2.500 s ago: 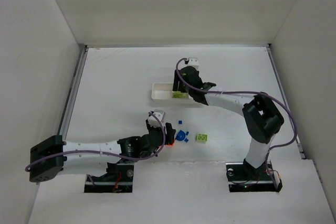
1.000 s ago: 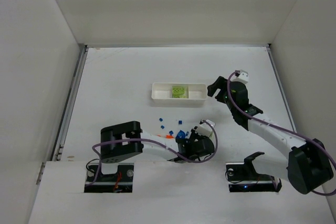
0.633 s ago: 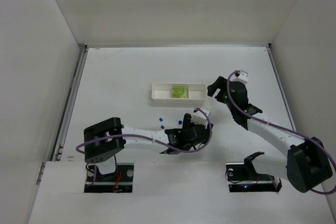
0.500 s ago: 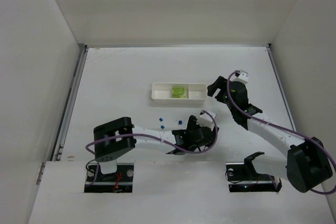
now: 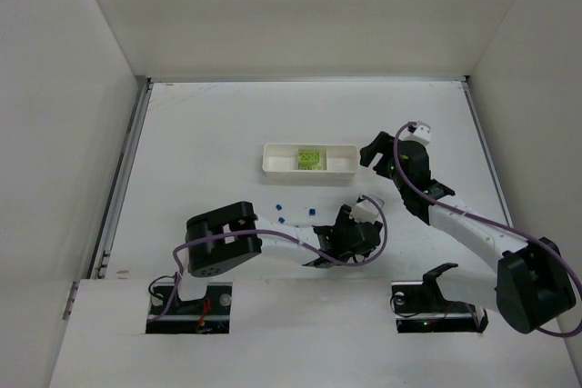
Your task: Sort the legos into containers by color
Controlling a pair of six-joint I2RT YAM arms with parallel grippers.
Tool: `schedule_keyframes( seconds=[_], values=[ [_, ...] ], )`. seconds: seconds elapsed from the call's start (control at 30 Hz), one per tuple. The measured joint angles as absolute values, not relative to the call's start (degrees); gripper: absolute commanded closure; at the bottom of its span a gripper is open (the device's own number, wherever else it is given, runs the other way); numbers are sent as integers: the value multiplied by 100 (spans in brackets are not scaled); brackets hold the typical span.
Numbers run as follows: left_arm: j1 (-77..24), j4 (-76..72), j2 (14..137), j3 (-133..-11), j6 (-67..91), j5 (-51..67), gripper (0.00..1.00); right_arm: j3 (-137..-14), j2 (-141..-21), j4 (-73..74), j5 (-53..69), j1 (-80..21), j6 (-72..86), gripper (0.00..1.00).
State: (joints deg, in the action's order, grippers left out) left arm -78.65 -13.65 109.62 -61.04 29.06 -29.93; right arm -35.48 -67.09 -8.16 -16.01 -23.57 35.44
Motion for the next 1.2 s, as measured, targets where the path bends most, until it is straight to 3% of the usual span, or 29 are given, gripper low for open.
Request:
schedule_keyframes(
  seconds=[0.1, 0.2, 0.5, 0.7, 0.83, 1.2],
  values=[
    [-7865, -1367, 11054, -6112, 2886, -3013, 67, -3548, -6709, -816, -1601, -2357, 3546, 12],
    [-7867, -1361, 11039, -6108, 2877, -3085, 71, -3546, -6709, -816, -1601, -2357, 3546, 12],
    [-7728, -1396, 9786, -5496, 2644, -3494, 71, -3468, -6702, -819, -1603, -2355, 3559, 13],
    [-6860, -1616, 8989, -5301, 2506, -3579, 70, -3465, -6674, -821, -1610, -2276, 3588, 18],
    [-6099, -1741, 9011, -5301, 2443, -3474, 69, -3465, -6674, -819, -1627, -2220, 3616, 26],
    [-5004, -1806, 10298, -6125, 2353, -2812, 66, -3465, -6674, -819, -1667, -2213, 3629, 25]
  ],
)
